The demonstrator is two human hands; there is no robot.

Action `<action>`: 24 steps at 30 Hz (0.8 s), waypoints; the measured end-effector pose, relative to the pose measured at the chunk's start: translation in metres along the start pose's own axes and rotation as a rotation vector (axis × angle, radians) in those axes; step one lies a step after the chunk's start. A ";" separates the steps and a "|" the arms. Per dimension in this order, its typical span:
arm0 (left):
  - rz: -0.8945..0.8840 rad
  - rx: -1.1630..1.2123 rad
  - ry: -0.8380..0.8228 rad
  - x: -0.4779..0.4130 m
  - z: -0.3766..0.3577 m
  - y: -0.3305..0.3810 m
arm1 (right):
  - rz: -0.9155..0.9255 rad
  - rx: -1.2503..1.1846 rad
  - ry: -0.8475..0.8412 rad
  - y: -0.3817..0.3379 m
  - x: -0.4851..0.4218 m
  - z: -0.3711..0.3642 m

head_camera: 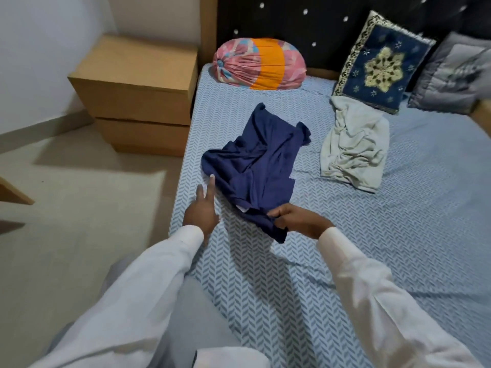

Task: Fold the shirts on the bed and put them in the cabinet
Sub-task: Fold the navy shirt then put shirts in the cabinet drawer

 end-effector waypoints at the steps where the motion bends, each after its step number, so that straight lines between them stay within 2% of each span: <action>1: -0.010 0.003 0.049 0.006 -0.005 0.003 | 0.005 -0.023 -0.054 -0.001 0.014 -0.004; 5: -0.090 -0.038 0.113 0.020 -0.011 0.012 | 0.037 -0.033 -0.150 -0.003 0.049 -0.010; 8: -0.270 -0.044 0.100 0.017 0.000 0.006 | 0.006 -0.060 -0.116 -0.007 0.063 -0.004; 9: -0.316 0.025 0.118 0.016 0.009 0.005 | -0.026 -0.066 -0.058 -0.008 0.066 0.002; 12: -0.248 0.313 0.240 0.026 0.048 0.003 | -0.094 0.080 0.258 -0.002 0.072 0.026; 15: -0.229 0.316 0.370 0.030 0.094 0.009 | -0.117 0.455 0.427 -0.006 0.073 0.050; 18: -0.291 0.380 0.505 0.037 0.126 0.031 | -0.050 0.613 0.784 -0.020 0.076 0.072; 21: -0.469 0.478 0.387 0.053 0.133 0.062 | 0.070 0.499 1.199 -0.039 0.098 0.096; 23: -0.615 0.512 0.143 0.074 0.123 0.091 | 0.058 0.375 1.385 -0.034 0.120 0.120; 24: -0.635 0.534 -0.063 0.085 0.113 0.104 | 0.018 0.338 1.440 -0.027 0.129 0.131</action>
Point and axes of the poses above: each hand's wrist, its own x-axis away from the middle knuckle, its own z-axis out of the back of the hand, y = z × x, the point moved 1 cm from there along -x, towards the middle knuckle, and after that the axes turned 2 degrees about z, right-handed, at the moved point
